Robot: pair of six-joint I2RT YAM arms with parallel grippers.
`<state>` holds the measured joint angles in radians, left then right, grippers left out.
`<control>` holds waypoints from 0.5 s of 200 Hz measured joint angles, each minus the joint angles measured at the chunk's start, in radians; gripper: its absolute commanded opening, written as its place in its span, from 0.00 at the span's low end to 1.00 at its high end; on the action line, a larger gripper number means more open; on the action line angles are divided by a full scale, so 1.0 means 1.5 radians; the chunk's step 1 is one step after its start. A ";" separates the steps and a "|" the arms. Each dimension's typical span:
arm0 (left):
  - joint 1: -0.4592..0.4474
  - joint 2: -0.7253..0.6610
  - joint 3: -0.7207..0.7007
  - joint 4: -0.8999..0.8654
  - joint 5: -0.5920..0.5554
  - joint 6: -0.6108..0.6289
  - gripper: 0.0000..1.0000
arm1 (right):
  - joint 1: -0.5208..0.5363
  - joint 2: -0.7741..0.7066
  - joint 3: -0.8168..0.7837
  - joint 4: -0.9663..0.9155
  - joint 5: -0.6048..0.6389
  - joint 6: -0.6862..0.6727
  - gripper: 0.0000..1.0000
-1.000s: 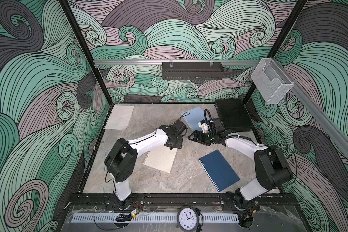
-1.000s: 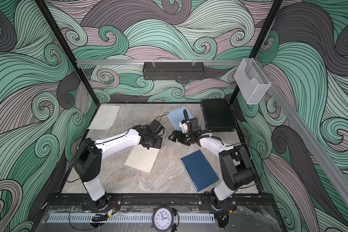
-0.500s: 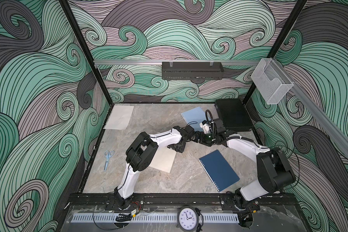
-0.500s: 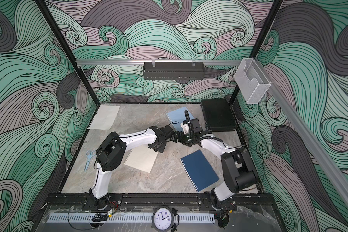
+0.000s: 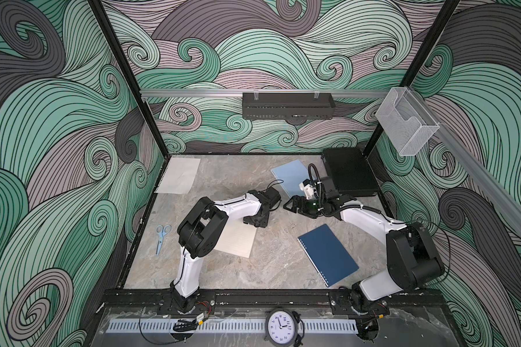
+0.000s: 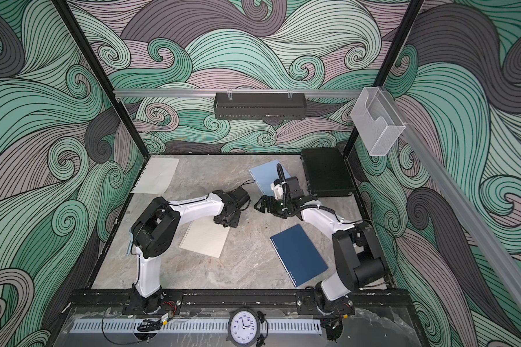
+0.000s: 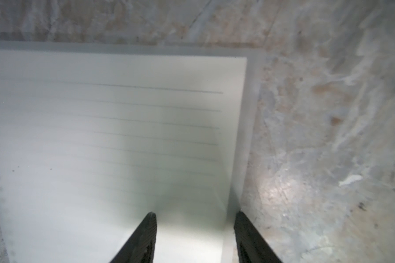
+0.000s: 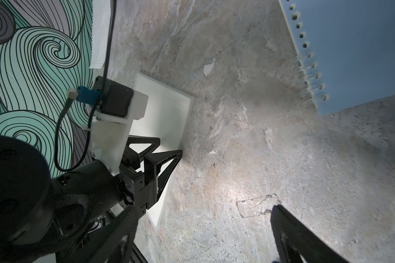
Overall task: Tear off pages from different notebooks
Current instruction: Move the notebook to the center of the board.
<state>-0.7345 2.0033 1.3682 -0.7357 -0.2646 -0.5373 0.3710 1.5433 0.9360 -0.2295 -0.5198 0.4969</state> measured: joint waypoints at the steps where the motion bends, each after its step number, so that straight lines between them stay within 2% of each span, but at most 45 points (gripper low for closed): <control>1: 0.000 -0.001 -0.001 0.000 0.000 -0.001 0.54 | 0.000 0.000 0.000 0.000 0.000 0.000 0.92; 100: 0.082 -0.124 -0.181 0.075 0.004 -0.029 0.53 | 0.000 0.000 0.000 0.004 -0.001 0.002 0.92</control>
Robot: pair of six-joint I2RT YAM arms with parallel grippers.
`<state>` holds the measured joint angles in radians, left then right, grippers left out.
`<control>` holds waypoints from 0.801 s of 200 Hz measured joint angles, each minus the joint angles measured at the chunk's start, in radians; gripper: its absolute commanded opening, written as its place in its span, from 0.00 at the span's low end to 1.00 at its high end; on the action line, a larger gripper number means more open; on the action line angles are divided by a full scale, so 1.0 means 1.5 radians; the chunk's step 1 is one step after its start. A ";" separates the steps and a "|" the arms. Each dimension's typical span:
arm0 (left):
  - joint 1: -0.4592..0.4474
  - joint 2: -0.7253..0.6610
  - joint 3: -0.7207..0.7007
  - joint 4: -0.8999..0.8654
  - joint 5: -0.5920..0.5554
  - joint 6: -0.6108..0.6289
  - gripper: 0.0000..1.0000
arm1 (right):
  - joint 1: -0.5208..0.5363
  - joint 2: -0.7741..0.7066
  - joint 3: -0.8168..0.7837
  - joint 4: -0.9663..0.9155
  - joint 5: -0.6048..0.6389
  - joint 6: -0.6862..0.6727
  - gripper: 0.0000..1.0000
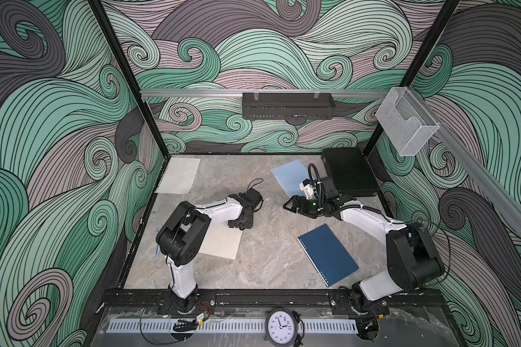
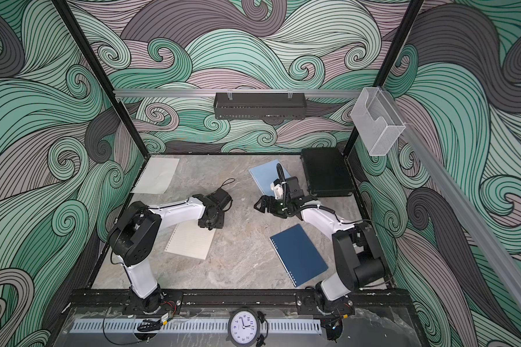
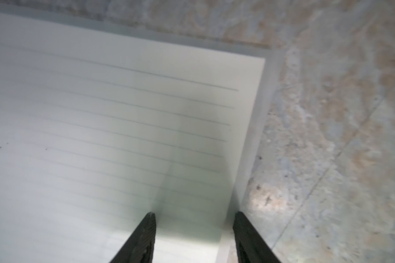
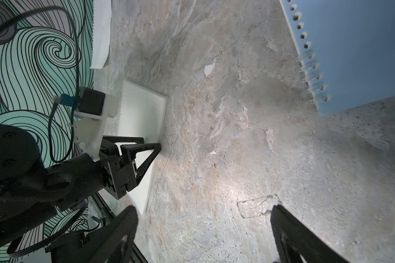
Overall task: Tear off pages from different notebooks
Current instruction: Move the notebook to the center of the board.
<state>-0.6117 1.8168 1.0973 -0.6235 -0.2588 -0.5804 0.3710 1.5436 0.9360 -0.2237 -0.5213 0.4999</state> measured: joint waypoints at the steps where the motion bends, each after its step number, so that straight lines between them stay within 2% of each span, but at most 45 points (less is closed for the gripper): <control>1: 0.001 -0.001 -0.001 0.000 0.000 0.000 0.53 | 0.000 0.000 0.000 0.000 0.000 0.001 0.92; 59: 0.038 -0.049 -0.061 0.004 -0.002 -0.013 0.53 | 0.000 0.006 0.000 0.010 -0.001 0.006 0.92; 122: 0.107 -0.090 -0.110 0.011 -0.003 -0.053 0.53 | 0.000 0.007 0.000 0.022 -0.002 0.011 0.92; 160: 0.124 -0.101 -0.124 0.009 -0.022 -0.081 0.53 | 0.000 0.007 -0.009 0.032 -0.005 0.016 0.92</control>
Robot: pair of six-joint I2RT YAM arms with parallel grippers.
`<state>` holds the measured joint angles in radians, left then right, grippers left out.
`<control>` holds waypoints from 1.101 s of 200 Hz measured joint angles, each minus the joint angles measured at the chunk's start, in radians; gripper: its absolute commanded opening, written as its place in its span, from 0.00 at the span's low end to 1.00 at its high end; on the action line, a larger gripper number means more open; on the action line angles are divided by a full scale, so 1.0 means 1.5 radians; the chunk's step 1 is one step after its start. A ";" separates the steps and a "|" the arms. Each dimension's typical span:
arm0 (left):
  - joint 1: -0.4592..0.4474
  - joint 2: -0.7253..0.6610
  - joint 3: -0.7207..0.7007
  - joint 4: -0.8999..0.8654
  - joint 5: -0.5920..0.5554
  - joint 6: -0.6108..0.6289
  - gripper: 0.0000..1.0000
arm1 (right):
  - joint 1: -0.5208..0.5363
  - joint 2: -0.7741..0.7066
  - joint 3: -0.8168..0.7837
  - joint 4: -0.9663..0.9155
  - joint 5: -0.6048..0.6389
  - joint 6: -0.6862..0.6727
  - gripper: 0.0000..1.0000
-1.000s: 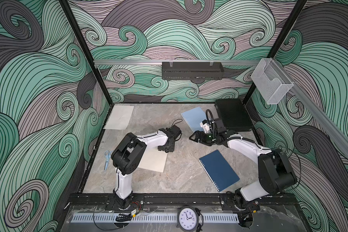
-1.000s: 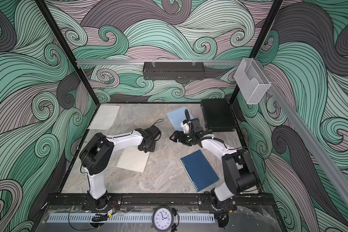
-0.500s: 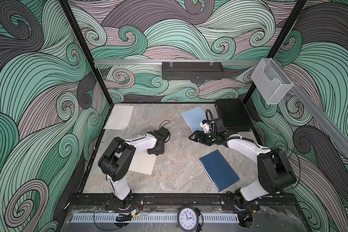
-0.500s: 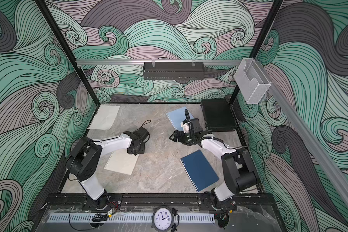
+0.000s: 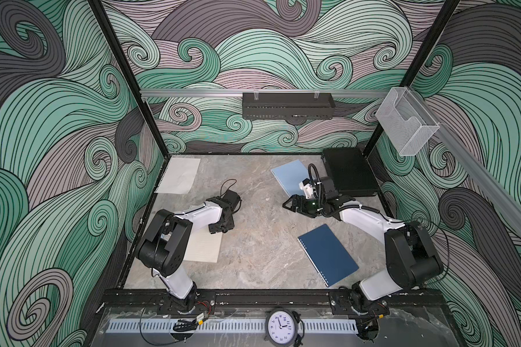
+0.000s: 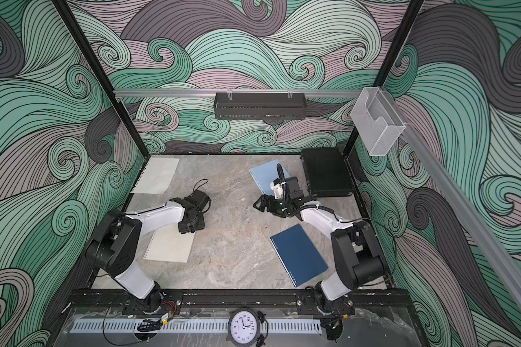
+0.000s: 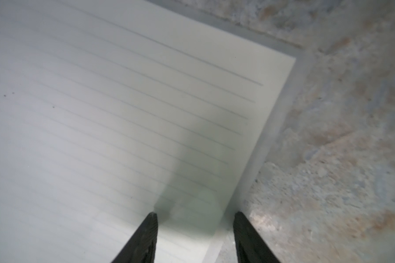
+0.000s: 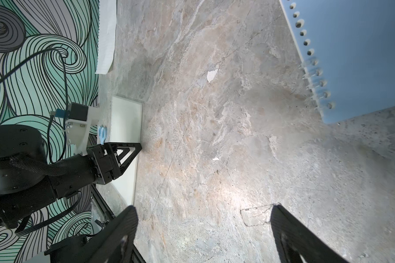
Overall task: Tear off pages from different notebooks
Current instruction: Move the notebook to the center of the board.
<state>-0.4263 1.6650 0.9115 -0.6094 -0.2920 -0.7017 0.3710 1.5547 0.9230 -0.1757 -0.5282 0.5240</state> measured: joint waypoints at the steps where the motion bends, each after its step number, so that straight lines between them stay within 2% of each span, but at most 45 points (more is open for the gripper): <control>1: 0.000 0.000 0.000 0.000 0.000 -0.001 0.53 | 0.000 0.000 0.000 0.000 0.000 0.000 0.92; 49: -0.010 -0.005 0.002 -0.013 -0.012 0.001 0.57 | 0.000 -0.010 -0.001 -0.042 0.020 -0.026 0.93; 66: -0.030 -0.009 0.020 -0.041 -0.019 0.016 0.57 | 0.000 -0.042 -0.001 -0.108 0.070 -0.057 0.95; 91: -0.072 -0.022 0.094 -0.063 -0.023 0.039 0.58 | -0.003 -0.109 -0.008 -0.185 0.153 -0.091 0.99; 114: -0.115 -0.039 0.150 -0.056 -0.016 0.049 0.58 | -0.023 -0.154 -0.030 -0.231 0.221 -0.106 1.00; 132: -0.162 -0.043 0.164 -0.030 0.029 0.054 0.58 | -0.076 -0.171 -0.070 -0.246 0.237 -0.111 1.00; 169: -0.266 -0.009 0.172 0.035 0.140 0.048 0.58 | -0.201 -0.167 -0.130 -0.248 0.217 -0.116 1.00; 220: -0.384 0.116 0.268 0.109 0.282 0.026 0.59 | -0.286 -0.133 -0.142 -0.212 0.144 -0.123 1.00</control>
<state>-1.0027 1.8393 1.3136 -0.4454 0.1310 -0.6621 -0.0586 1.3556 0.7101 -0.4938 -0.3115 0.3401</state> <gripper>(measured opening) 0.584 0.997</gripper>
